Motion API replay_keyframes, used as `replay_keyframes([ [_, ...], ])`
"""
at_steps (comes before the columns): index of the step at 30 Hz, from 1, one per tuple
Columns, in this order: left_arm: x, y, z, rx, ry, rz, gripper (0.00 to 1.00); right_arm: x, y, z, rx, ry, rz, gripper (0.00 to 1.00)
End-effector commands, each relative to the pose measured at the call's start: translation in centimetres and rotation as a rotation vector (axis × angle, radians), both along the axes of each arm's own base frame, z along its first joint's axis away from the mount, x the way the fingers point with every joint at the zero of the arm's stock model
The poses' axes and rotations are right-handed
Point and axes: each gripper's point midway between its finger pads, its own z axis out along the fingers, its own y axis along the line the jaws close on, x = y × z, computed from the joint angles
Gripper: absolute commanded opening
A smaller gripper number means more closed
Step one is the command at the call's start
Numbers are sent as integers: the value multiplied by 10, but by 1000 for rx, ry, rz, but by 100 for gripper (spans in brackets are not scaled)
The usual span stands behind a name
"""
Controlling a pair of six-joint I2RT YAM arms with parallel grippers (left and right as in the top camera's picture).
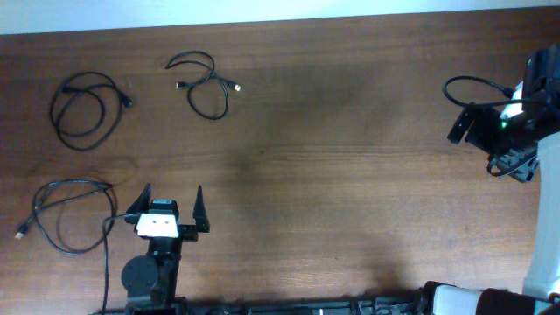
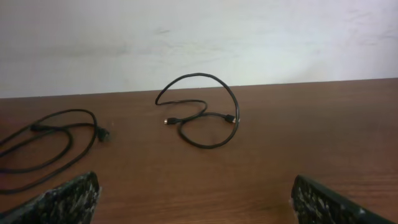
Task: Untangle cables
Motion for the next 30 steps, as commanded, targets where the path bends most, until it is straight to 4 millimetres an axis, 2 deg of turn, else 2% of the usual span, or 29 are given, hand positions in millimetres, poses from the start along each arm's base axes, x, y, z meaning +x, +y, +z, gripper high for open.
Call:
replay_keyframes([
  [1,0,4,-5,-15,17,26,99,0,0,-2,5,5,-9,99],
  [4,1,10,-6,-68,23,62,99,0,0,-2,5,5,-9,99],
  [30,1,6,-5,-67,22,46,99,0,0,-2,5,5,-9,99],
])
